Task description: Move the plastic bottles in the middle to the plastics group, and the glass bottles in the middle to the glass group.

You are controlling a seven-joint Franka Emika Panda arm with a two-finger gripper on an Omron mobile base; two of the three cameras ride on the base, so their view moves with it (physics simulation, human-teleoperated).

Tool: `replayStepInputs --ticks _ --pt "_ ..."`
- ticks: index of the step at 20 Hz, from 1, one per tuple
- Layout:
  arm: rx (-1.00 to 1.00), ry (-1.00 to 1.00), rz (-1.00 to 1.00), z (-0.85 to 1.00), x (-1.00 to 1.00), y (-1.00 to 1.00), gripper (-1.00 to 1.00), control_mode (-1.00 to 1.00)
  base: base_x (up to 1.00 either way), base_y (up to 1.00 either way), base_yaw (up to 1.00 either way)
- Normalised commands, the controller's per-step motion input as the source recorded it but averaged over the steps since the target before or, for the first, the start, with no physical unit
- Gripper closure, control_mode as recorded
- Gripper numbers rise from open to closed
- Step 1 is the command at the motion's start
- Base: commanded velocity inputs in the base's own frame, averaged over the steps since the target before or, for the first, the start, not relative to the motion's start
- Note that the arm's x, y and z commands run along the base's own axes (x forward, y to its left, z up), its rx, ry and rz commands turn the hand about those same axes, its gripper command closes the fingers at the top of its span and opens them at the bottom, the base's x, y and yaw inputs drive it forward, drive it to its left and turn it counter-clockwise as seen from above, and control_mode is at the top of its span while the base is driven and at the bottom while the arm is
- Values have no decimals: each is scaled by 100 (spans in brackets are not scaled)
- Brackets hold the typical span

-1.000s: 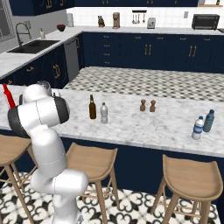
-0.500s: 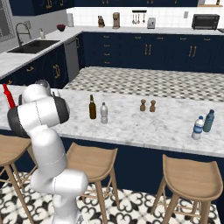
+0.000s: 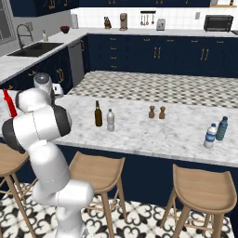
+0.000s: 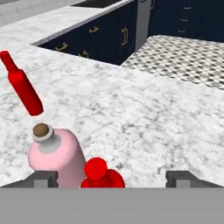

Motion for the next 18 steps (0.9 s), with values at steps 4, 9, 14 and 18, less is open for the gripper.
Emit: replayStepInputs --ticks 4,9,14,18 --pt "0 10 -1 73 0 -42 -100 -100 0 0 0" --pt "-6 19 -5 35 0 -75 -100 -100 0 0 0" --pt "-8 18 -12 7 -14 -99 -100 -100 0 0 0" --pt "-4 12 -16 0 -35 -100 -100 -100 0 0 0"
